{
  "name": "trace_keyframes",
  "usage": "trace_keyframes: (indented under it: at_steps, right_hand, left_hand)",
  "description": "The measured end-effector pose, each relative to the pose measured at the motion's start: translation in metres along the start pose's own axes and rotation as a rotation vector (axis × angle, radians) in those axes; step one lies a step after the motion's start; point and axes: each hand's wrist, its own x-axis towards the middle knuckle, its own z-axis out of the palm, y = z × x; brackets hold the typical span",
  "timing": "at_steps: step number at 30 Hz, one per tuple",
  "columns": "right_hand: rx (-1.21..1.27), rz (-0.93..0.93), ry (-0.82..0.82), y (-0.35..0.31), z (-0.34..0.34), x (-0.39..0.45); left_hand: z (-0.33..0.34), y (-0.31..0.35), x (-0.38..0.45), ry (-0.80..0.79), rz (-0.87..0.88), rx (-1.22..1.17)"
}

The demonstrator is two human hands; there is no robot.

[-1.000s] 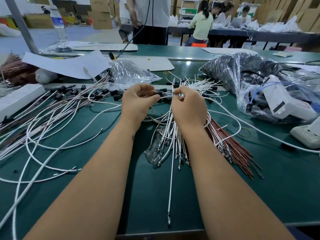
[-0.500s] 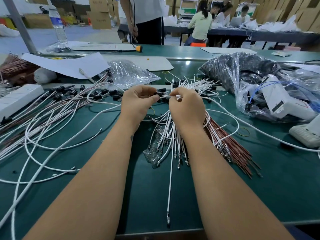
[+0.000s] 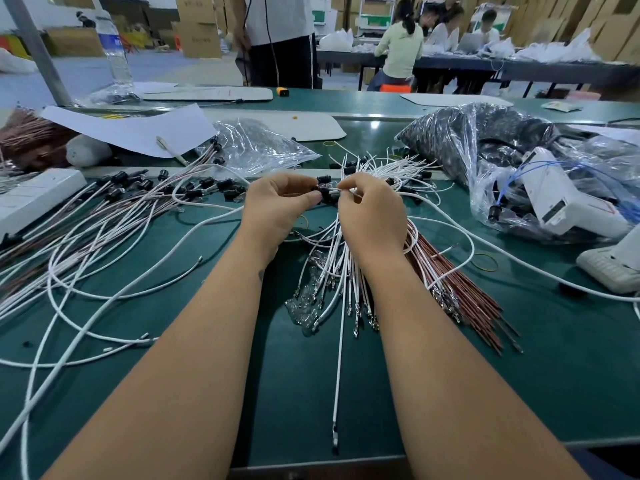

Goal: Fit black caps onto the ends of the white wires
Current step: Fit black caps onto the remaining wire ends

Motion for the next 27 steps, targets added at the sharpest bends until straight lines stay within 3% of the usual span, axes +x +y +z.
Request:
trace_keyframes:
  at_steps: [20, 24, 27]
  right_hand:
    - [-0.060, -0.115, -0.119, 0.0036, 0.0021, 0.0014]
    - [-0.182, -0.178, -0.121, 0.0042, 0.0054, 0.0025]
    - [-0.322, -0.160, 0.023, 0.0067, 0.0036, 0.0051]
  left_hand:
    - [-0.0009, 0.0046, -0.0035, -0.052, -0.039, -0.142]
    - [0.0006, 0.0019, -0.0006, 0.040, 0.014, 0.026]
    - [-0.0063, -0.0030, 0.0039, 0.254, 0.033, 0.240]
